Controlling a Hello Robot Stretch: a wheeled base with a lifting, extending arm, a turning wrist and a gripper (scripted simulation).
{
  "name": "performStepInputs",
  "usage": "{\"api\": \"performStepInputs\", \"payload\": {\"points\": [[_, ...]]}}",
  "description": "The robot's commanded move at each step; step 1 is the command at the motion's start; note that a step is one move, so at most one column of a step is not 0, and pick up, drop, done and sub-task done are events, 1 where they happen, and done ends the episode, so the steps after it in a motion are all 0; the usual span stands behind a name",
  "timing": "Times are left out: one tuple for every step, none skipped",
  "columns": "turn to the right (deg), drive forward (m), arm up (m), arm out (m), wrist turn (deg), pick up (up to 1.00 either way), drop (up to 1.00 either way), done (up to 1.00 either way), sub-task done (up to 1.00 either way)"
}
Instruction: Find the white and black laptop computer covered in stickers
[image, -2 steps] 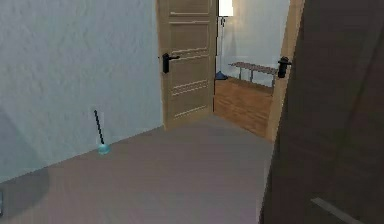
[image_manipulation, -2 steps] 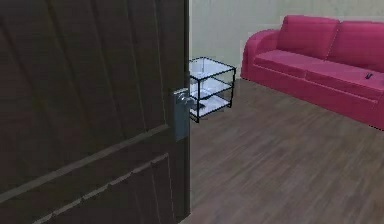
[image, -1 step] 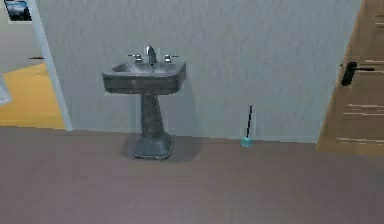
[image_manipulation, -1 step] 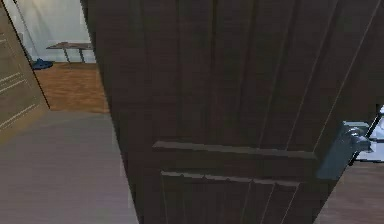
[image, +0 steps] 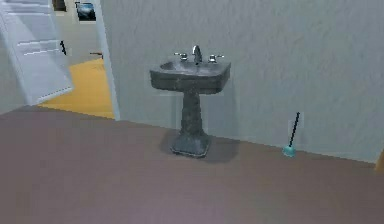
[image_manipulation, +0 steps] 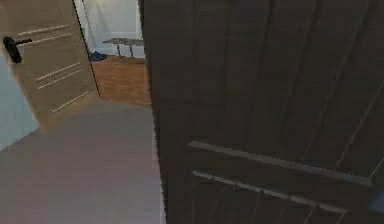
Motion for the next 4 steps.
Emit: {"api": "performStepInputs", "payload": {"points": [[0.0, 0.45, 0.00, 0.00, 0.0, 0.00, 0.00, 0.00, 0.00], [45.0, 0.00, 0.00, 0.00, 0.0, 0.00, 0.00, 0.00, 0.00], [24.0, 0.00, 0.00, 0.00, 0.0, 0.00, 0.00, 0.00, 0.00], [3.0, 0.00, 0.00, 0.00, 0.0, 0.00, 0.00, 0.00, 0.00]]}}
